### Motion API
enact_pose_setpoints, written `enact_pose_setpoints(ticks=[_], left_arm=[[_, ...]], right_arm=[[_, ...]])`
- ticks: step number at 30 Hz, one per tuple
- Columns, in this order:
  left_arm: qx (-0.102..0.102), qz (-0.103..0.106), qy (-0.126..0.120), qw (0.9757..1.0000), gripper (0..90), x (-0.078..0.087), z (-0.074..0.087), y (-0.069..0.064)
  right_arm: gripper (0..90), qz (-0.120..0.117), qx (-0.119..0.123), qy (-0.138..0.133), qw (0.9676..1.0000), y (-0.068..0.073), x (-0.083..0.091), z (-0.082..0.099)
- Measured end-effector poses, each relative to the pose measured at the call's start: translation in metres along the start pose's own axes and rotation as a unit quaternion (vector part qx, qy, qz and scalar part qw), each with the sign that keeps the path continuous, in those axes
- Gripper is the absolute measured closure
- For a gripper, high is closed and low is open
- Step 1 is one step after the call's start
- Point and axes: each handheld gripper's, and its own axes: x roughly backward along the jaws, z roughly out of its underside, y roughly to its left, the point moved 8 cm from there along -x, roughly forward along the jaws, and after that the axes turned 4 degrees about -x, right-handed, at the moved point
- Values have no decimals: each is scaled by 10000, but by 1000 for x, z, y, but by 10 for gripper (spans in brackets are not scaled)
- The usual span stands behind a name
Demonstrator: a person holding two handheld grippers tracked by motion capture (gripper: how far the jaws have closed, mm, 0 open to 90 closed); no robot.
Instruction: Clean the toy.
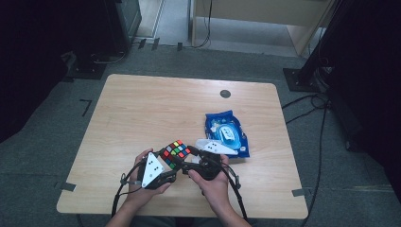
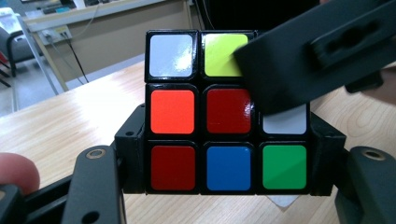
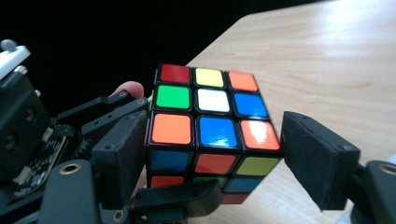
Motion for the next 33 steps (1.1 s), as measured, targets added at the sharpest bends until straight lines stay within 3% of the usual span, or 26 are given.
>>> enact_pose_setpoints(ticks=[4, 7, 12, 15, 19, 25, 33], left_arm=[[31, 48, -31, 10000, 340, -1, -1, -4], [157, 194, -42, 9997, 340, -1, 0, -4], [263, 454, -115, 9986, 327, -1, 1, -4], [71, 590, -52, 9982, 283, 2, 3, -5], [-229, 486, 168, 9984, 273, 2, 13, -2], [-337, 247, 288, 9987, 287, 3, 19, 11], [-493, 317, 282, 9979, 296, 3, 17, 8]], right_arm=[[322, -169, -242, 77, 9995, 1, -1, 2], [343, -269, -421, 111, 9987, 0, 2, 1], [345, -137, -325, 165, 9992, -1, 4, 1], [345, -70, -303, 91, 9995, -5, 7, -5], [345, -5, -322, -26, 9995, -11, 17, -16], [345, -19, -242, 210, 9995, -10, 18, -14], [344, -81, -212, 485, 9986, -7, 12, -7]])
